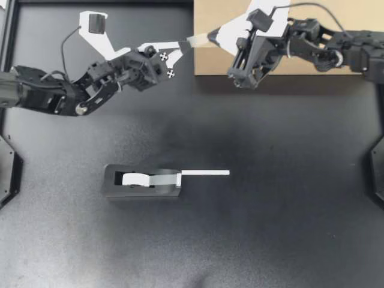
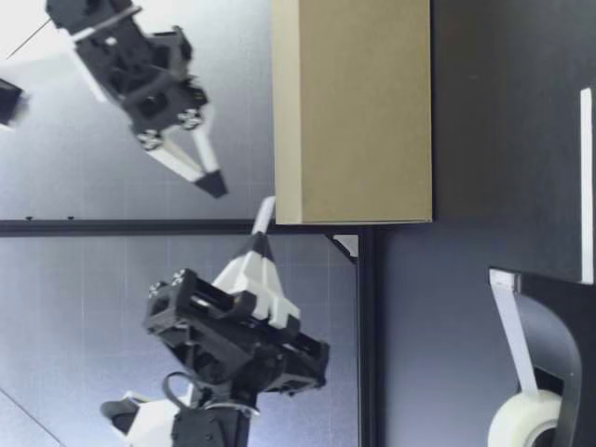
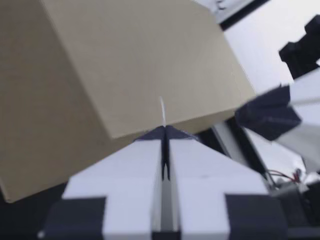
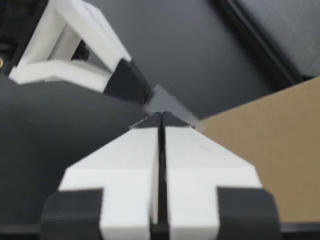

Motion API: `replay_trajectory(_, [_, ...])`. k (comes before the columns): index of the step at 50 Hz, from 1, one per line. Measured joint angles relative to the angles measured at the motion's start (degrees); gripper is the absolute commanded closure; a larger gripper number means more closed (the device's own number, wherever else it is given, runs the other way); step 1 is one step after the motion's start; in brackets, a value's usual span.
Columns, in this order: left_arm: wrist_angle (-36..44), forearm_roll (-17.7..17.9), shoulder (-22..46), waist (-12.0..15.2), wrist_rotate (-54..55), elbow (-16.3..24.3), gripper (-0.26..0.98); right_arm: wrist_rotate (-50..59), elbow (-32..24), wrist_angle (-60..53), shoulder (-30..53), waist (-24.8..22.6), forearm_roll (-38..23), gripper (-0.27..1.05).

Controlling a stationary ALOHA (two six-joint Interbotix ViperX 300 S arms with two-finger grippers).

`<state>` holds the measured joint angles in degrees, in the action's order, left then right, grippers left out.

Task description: Cut a small piece of tape from the tape dispenser then place it on the cardboard box's edge.

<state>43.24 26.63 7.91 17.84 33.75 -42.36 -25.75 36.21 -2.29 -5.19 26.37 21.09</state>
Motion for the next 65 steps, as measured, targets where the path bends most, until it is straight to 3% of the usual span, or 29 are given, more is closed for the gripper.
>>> replay_trajectory(65, [-0.18,0.0,5.36,1.49,0.7,2.11,0.87,-0.18,-2.9,-3.69,10.72,1.67,-0.97,0.86])
